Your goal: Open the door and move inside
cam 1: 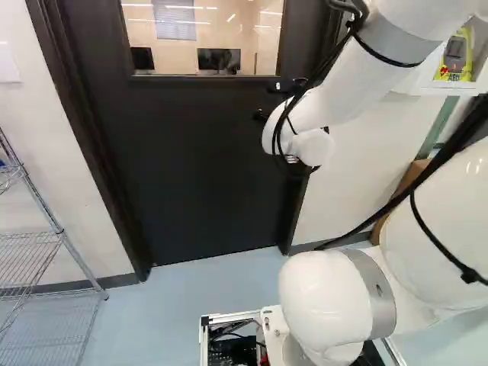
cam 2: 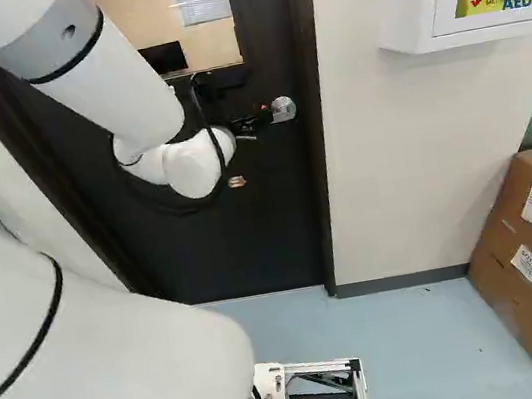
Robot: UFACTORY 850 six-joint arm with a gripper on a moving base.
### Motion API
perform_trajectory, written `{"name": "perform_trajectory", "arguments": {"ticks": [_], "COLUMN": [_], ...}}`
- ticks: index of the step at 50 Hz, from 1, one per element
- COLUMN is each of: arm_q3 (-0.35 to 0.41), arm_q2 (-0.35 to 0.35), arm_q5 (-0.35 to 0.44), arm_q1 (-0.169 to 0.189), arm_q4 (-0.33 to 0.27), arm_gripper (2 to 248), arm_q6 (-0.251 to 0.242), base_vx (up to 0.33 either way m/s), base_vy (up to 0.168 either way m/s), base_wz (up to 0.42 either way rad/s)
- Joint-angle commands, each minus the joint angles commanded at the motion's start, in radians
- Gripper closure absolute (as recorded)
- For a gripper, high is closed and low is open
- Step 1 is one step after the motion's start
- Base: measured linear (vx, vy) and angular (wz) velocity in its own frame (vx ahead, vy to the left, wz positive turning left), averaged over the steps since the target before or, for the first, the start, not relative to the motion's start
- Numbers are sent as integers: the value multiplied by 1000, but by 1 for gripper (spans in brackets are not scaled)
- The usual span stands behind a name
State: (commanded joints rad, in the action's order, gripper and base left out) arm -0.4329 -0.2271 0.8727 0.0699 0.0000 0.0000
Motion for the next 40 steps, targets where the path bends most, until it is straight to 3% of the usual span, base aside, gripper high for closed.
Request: {"name": "perform_trajectory", "arguments": {"ticks": [40], "arm_q3": [-142], "arm_q2": [178], "arm_q5": [0], "arm_q1": [11], "arm_q4": [0], "arm_gripper": [3], "arm_q6": [0], "base_vx": [0], "base_vy": [0], "base_wz": [0]}}
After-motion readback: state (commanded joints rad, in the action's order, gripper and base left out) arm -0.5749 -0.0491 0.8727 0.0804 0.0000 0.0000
